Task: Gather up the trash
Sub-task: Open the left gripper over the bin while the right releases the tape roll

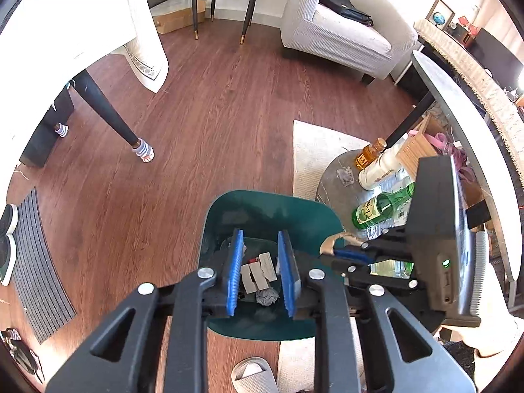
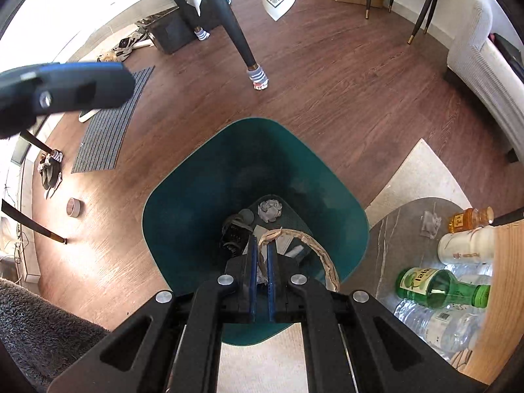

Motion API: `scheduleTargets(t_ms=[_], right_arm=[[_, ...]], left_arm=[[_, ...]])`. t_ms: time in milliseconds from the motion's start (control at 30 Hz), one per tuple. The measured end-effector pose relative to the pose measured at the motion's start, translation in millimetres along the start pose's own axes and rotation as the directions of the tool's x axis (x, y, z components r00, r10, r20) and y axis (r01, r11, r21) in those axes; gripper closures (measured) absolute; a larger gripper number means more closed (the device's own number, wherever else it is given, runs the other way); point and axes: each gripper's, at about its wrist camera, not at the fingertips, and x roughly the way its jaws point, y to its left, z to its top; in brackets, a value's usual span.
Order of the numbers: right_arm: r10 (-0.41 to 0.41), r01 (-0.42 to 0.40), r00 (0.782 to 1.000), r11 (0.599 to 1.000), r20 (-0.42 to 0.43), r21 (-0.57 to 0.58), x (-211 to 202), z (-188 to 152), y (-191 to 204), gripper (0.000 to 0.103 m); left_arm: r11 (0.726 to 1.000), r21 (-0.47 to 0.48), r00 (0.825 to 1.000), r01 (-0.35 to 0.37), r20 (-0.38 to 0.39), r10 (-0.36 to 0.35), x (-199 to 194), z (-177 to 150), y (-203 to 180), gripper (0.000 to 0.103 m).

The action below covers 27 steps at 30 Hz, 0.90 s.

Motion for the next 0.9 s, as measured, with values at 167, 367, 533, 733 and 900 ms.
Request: scheduleTargets(t_ms=[167, 367, 533, 733, 900], right_arm=[[0.004, -0.005, 0.999, 1.0, -0.05, -0.015, 17.8, -7.8, 2.9, 0.097], [0.01, -0.013, 0.997, 0.999, -0.077, -0.037, 22.1, -13.6, 6.8, 0.063], [0.004, -0.008, 0.997, 0.999, -0.075, -0.048, 13.1, -17.0, 8.7, 0.063], [0.025, -0.025, 1.0, 0.998, -0.006, -0.062, -21.0, -18.0, 13.5, 0.063], [0.044, -0.038, 0.996, 0.996, 0.078, -0.083, -62.6, -19.1, 20.0, 0.063]], left_arm=[[1.0, -0.018, 0.999, 0.008, 0.053, -0.007, -17.2, 6.2, -1.3, 0.082], [1.0, -0.004, 0.995, 0.025, 0.094, -0.025, -31.2, 13.5, -8.8, 0.083], [1.0, -0.011, 0.993, 0.025, 0.117, -0.024, -39.5, 18.2, -10.6, 0.083], [0.999, -0.013, 0.989, 0.031, 0.147, -0.029, -49.5, 22.4, -12.9, 0.083], [0.999, -0.018, 0.988, 0.034, 0.154, -0.031, -53.1, 22.9, -18.2, 0.083]])
